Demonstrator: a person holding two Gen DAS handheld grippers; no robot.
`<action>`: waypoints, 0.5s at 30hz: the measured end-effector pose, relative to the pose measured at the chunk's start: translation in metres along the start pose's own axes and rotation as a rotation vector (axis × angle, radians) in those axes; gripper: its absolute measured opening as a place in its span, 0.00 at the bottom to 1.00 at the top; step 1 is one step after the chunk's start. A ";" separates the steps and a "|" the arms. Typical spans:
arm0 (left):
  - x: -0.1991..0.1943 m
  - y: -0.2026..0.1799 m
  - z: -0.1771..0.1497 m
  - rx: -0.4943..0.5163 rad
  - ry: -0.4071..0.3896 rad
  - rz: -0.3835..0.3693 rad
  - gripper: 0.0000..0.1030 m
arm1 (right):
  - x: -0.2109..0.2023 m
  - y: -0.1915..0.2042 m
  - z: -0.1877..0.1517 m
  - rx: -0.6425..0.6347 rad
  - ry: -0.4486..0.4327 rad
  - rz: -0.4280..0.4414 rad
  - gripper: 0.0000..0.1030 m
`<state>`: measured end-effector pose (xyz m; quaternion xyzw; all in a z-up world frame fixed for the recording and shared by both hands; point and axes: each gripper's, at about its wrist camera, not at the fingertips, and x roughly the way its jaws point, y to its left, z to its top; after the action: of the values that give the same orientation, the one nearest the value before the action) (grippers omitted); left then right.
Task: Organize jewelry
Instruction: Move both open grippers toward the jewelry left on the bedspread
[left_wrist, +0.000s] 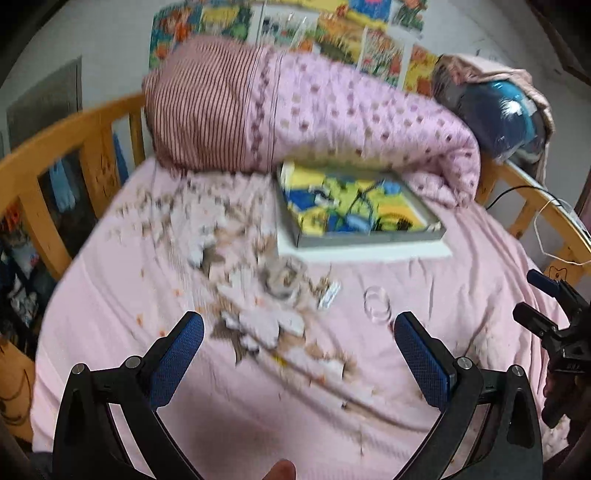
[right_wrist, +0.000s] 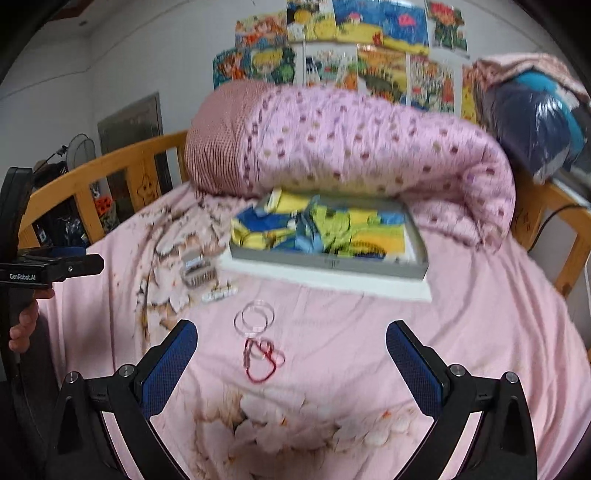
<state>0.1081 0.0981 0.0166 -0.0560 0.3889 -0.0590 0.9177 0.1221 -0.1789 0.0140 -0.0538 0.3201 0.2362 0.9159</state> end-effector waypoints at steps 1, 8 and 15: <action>0.003 0.002 -0.001 -0.009 0.022 -0.001 0.98 | 0.003 0.000 -0.003 0.010 0.015 0.006 1.00; 0.025 0.006 -0.014 -0.017 0.139 0.027 0.98 | 0.027 -0.001 -0.019 0.049 0.106 0.021 1.00; 0.043 0.006 -0.020 -0.008 0.201 0.028 0.98 | 0.052 0.003 -0.032 0.069 0.190 0.060 1.00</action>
<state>0.1237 0.0960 -0.0281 -0.0483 0.4798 -0.0500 0.8746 0.1379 -0.1635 -0.0431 -0.0349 0.4147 0.2464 0.8753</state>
